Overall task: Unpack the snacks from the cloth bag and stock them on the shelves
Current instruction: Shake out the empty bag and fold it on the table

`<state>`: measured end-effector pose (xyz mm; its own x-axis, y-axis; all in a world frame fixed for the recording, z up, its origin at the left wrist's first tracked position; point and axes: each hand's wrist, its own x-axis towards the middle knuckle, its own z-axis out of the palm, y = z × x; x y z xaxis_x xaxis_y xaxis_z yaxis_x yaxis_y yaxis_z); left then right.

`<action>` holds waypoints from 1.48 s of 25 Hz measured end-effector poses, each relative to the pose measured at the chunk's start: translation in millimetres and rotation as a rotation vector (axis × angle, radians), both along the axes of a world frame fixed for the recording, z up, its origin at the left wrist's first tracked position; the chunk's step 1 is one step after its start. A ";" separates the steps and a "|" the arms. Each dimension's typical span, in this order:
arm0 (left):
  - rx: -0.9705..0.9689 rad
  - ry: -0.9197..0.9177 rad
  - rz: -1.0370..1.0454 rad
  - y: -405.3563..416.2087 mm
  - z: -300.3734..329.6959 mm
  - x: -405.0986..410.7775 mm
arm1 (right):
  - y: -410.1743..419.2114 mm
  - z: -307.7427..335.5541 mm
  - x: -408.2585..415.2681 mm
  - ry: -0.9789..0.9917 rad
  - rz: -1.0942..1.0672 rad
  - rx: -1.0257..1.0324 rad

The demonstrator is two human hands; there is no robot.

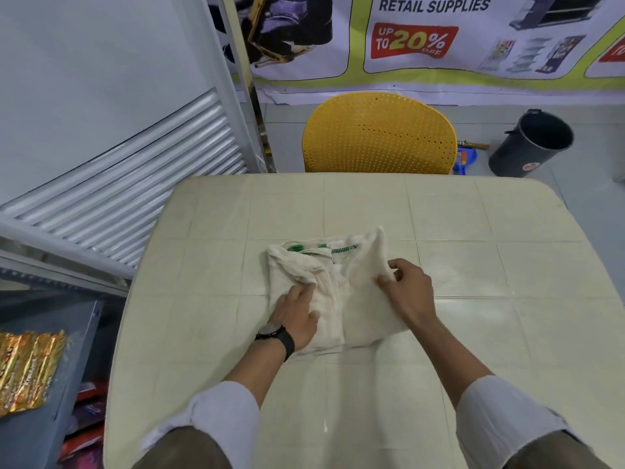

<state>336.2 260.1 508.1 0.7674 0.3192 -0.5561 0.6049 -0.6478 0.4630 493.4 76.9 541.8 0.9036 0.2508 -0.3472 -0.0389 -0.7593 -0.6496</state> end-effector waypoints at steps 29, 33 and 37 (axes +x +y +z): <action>-0.523 -0.208 0.930 30.6 14.8 -2.6 | 36.3 -19.6 -48.5 0.279 -0.146 0.262; -0.570 -0.262 0.777 -62.1 42.4 36.9 | -68.1 13.3 -16.8 0.211 -0.218 0.293; -0.685 -0.153 0.727 -187.2 37.1 71.6 | -203.3 22.0 7.8 0.140 -0.303 0.249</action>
